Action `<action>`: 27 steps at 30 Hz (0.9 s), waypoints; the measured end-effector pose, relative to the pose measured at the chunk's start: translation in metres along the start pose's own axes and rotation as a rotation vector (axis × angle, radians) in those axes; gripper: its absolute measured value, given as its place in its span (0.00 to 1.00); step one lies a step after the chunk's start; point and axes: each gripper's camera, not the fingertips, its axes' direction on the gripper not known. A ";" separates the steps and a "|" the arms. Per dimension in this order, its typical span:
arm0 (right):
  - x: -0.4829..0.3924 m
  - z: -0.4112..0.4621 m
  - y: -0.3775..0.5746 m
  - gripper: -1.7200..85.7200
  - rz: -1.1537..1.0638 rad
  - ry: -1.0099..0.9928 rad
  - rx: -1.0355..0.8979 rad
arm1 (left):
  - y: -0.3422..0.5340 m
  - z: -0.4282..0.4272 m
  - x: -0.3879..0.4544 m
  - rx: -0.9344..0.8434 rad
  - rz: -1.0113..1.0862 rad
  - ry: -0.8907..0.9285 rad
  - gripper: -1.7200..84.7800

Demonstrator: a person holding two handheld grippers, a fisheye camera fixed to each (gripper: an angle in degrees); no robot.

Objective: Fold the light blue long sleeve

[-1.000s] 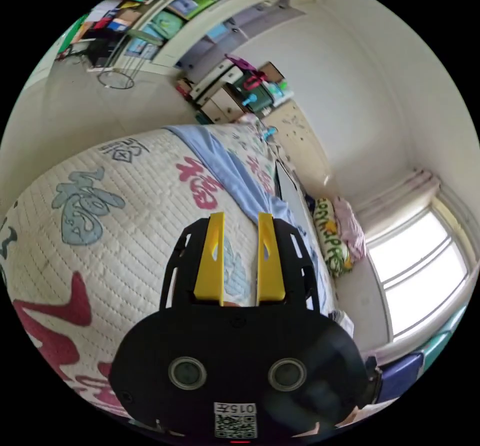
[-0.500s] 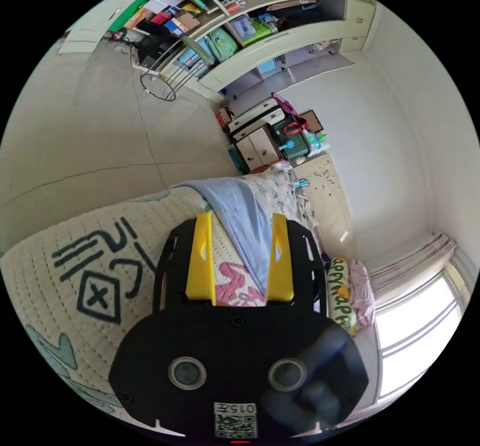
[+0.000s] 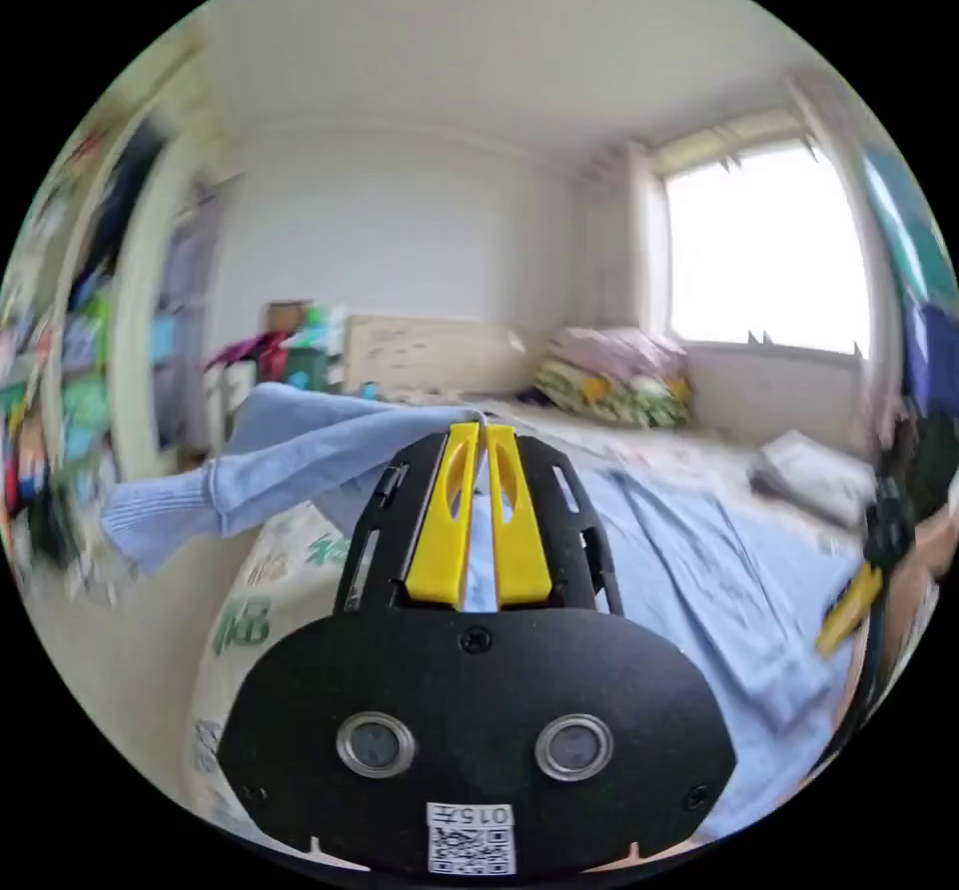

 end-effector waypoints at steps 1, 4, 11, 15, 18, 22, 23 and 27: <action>0.000 -0.008 0.002 0.07 0.035 -0.031 0.022 | -0.016 0.015 0.037 -0.057 0.092 0.061 0.02; -0.004 -0.036 0.019 0.07 0.150 -0.108 0.099 | -0.040 0.088 0.158 -0.333 0.315 0.287 0.02; -0.011 -0.105 0.088 0.05 0.342 -0.321 0.279 | -0.070 0.182 0.189 -0.618 0.234 0.303 0.02; -0.031 -0.155 0.111 0.06 0.383 -0.256 0.364 | -0.102 0.198 0.185 -0.643 0.232 0.275 0.03; -0.034 -0.186 0.114 0.08 0.450 -0.191 0.408 | -0.133 0.215 0.144 -0.594 0.059 0.343 0.05; -0.046 -0.215 0.104 0.09 0.509 -0.152 0.462 | -0.165 0.244 0.106 -0.475 -0.143 0.384 0.12; -0.049 -0.217 0.103 0.09 0.517 -0.153 0.468 | -0.168 0.263 0.097 -0.435 -0.219 0.415 0.14; -0.070 -0.236 0.097 0.10 0.545 -0.203 0.516 | -0.149 0.349 0.089 -0.607 -0.244 0.419 0.17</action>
